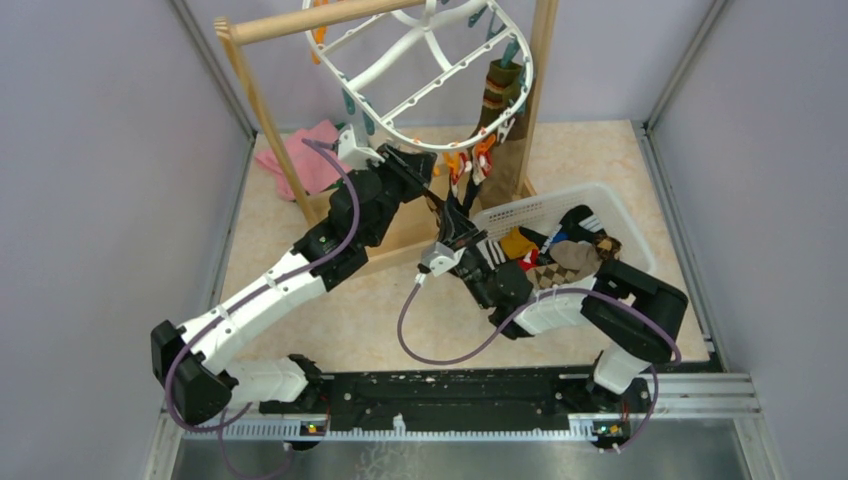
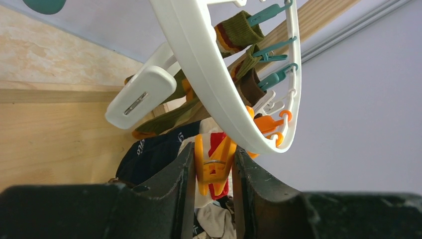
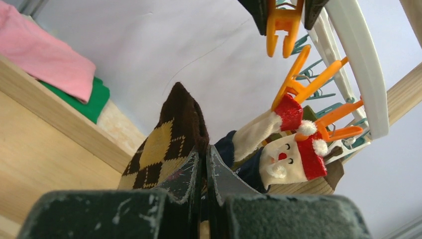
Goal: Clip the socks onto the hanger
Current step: Clamp the sock onto the hanger.
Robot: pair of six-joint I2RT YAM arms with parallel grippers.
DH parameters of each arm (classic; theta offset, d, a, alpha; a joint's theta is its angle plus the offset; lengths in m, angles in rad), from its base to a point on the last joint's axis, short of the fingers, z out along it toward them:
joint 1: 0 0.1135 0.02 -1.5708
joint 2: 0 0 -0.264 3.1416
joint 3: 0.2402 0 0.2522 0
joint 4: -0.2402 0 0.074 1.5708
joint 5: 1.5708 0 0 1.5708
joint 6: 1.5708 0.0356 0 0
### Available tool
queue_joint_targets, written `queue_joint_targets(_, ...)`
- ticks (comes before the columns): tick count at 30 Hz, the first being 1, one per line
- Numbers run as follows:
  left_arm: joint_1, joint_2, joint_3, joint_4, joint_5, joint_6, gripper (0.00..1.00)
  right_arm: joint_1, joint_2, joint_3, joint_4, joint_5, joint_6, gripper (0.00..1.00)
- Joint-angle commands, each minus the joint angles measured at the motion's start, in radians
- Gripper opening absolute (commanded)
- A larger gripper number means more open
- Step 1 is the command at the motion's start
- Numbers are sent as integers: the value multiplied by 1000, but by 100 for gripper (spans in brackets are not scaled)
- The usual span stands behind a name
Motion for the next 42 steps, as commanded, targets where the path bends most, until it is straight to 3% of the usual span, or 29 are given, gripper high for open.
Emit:
queue_joint_targets(1,0,-29,-28,-1,33,-43,0,11,29,69,240,17,-54,0)
queue_joint_targets(9,-1,-49,-33,2,20,-27,0,14,60,133,242,69,-109,0)
queue_joint_targets(17,0,-45,-46,13,20,-29,0,49,27,87,242,111,-126,0)
queue_joint_targets(22,-1,-34,-41,11,4,-26,0,51,-1,44,240,112,-57,0)
queue_joint_targets(29,1,-23,-32,3,-10,-19,0,55,-23,32,238,223,29,0)
queue_joint_targets(33,0,-17,-29,-1,-9,-19,0,61,-85,37,88,275,103,0)
queue_joint_targets(37,0,-14,-29,-8,-8,-20,0,62,-189,40,-178,233,250,0)
queue_joint_targets(42,1,-16,-26,-23,-19,-20,0,62,-271,42,-368,193,366,0)
